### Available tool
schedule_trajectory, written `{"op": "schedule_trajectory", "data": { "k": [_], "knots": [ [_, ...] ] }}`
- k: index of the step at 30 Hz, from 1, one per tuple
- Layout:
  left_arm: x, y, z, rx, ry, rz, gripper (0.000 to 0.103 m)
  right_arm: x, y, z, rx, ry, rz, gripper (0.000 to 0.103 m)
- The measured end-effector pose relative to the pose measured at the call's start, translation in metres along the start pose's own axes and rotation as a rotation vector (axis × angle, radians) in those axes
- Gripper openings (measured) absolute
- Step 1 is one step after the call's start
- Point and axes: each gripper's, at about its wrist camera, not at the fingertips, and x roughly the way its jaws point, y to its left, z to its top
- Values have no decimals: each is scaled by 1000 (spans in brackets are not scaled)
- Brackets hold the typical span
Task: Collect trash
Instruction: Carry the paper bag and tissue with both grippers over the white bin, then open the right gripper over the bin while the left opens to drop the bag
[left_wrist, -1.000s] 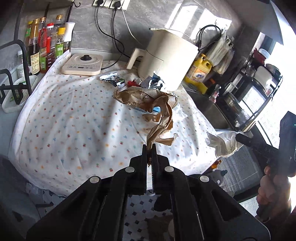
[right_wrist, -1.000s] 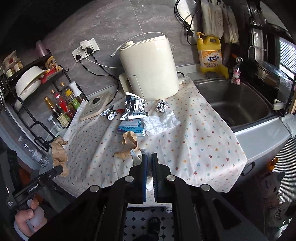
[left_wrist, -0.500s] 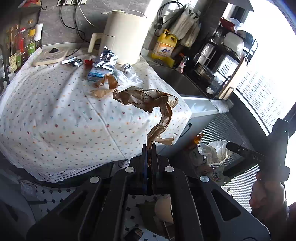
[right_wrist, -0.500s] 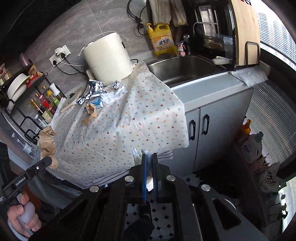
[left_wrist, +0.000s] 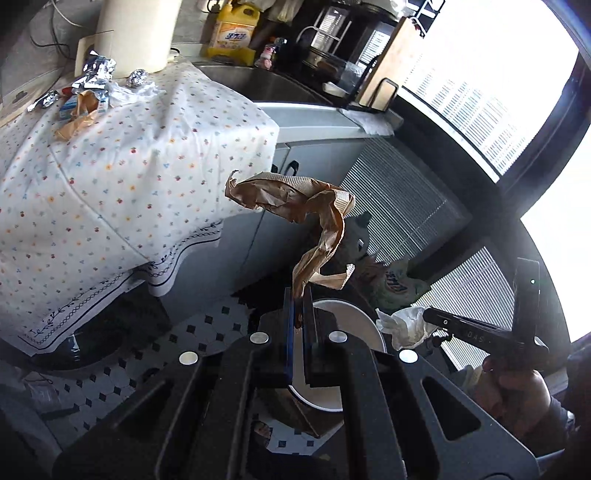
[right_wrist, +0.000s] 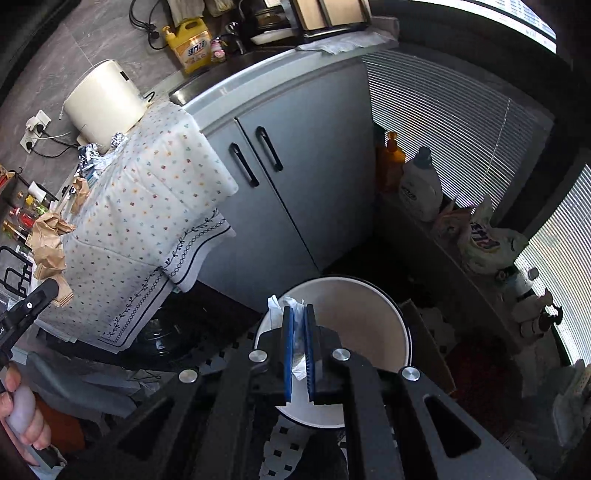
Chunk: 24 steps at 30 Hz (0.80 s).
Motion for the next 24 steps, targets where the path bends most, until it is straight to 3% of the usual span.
{"op": "schedule_trajectory", "data": {
  "k": [8, 10, 11, 19, 22, 23, 24],
  "knots": [
    [39, -32, -18, 75, 119, -42, 5, 17, -31, -23, 77, 35, 16, 13],
    [47, -38, -21, 88, 144, -50, 5, 17, -30, -20, 89, 27, 9, 45],
    [51, -41, -23, 94, 157, -56, 5, 13, -30, -20, 96, 7, -4, 65],
    [88, -67, -39, 147, 262, -118, 5, -18, -56, -17, 139, -47, -83, 69],
    [102, -83, -42, 172, 304, -180, 5, -32, -70, -19, 170, -64, -109, 72],
    [105, -91, -43, 193, 309, -189, 7, -36, -74, -20, 176, -71, -118, 72],
    [109, -98, -43, 216, 318, -193, 16, -40, -76, -21, 182, -76, -125, 72]
  ]
}}
